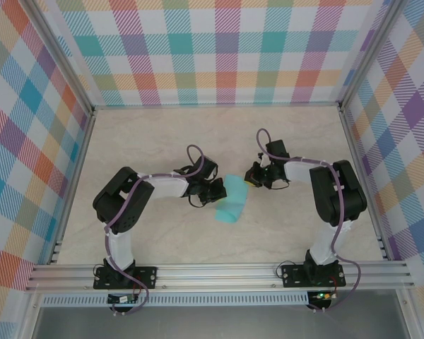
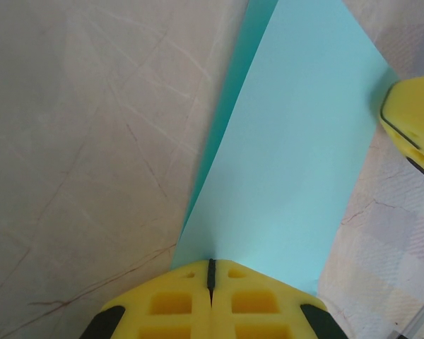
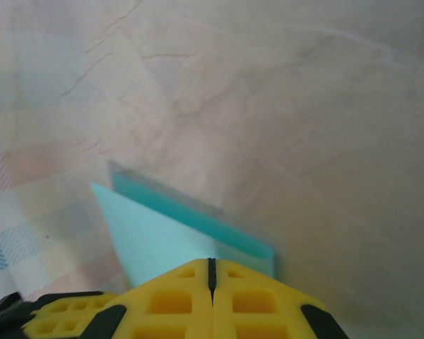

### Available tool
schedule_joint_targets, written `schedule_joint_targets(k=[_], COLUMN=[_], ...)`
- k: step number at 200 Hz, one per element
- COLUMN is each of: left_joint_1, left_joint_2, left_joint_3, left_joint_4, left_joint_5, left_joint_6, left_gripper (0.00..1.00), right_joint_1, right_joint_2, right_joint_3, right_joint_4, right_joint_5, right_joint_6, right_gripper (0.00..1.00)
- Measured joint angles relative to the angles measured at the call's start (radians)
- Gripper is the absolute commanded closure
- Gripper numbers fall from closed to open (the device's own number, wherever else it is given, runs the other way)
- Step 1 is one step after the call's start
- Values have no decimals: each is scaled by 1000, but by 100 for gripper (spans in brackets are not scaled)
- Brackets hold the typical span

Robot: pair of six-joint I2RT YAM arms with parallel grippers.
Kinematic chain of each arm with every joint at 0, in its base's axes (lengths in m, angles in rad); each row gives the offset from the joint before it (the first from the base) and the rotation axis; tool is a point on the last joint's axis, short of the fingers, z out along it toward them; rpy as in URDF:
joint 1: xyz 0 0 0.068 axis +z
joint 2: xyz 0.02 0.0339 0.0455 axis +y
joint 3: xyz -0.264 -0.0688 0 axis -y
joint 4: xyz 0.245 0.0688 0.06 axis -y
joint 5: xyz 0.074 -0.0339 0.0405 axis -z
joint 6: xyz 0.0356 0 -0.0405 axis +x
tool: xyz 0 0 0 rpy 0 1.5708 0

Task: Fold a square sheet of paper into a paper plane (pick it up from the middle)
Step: Fold the square sheet of paper in half at the center of the table.

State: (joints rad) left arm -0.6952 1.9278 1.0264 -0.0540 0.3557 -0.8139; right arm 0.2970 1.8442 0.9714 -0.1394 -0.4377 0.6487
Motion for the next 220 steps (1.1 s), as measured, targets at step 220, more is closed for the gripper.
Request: schedule_joint_targets(k=[220], left_joint_1=[0], left_joint_2=[4], left_joint_3=[-1], left_joint_4=[13], left_joint_5=[3], left_joint_6=[0], left_gripper=[100], right_joint_1=[205], right_joint_2=[-302], right_joint_3=[-220], right_joint_4=[-52], right_joint_5=[-133], right_joint_6=[103], right_gripper=[100])
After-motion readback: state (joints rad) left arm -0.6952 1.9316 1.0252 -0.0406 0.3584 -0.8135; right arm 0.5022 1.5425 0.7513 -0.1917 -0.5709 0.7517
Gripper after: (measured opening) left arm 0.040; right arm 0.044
